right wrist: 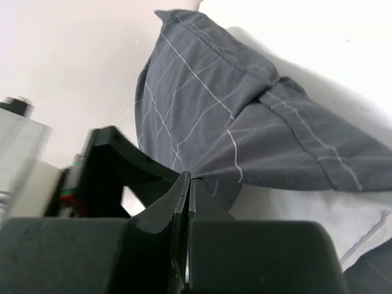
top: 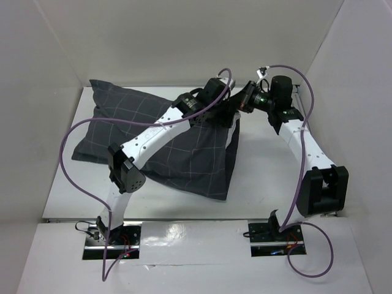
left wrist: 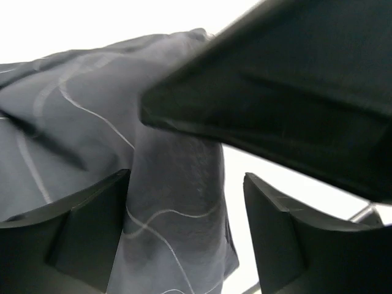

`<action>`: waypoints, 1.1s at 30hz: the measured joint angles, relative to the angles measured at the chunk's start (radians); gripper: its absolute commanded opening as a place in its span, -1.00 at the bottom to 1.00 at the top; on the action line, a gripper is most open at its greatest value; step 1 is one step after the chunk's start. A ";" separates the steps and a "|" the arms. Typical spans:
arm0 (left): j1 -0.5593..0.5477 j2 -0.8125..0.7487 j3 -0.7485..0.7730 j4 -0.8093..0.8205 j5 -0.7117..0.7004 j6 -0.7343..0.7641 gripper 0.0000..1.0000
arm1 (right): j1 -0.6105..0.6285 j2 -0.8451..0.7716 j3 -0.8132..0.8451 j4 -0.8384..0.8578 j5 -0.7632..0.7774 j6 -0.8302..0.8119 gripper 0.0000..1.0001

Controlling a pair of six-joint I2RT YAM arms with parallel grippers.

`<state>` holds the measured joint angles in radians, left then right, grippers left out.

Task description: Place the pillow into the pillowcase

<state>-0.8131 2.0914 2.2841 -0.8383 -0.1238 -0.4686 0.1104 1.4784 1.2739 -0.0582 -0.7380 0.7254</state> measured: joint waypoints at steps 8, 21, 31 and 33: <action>0.003 -0.003 -0.031 0.037 -0.068 -0.005 -1.00 | -0.018 -0.002 -0.024 -0.025 -0.004 0.018 0.28; 0.046 -0.120 -0.114 0.026 0.085 -0.008 -1.00 | -0.198 -0.265 -0.385 -0.093 0.140 0.036 0.12; 0.045 -0.120 -0.076 0.003 0.155 -0.009 -1.00 | 0.043 -0.212 -0.557 -0.005 0.098 0.023 0.16; 0.045 -0.120 -0.070 -0.002 0.175 -0.009 -1.00 | 0.092 -0.137 -0.553 0.090 0.087 0.040 -0.41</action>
<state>-0.7681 1.9717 2.2143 -0.8402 0.0509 -0.4778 0.2020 1.3411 0.7212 0.0322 -0.6514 0.7654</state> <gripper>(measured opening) 0.030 0.508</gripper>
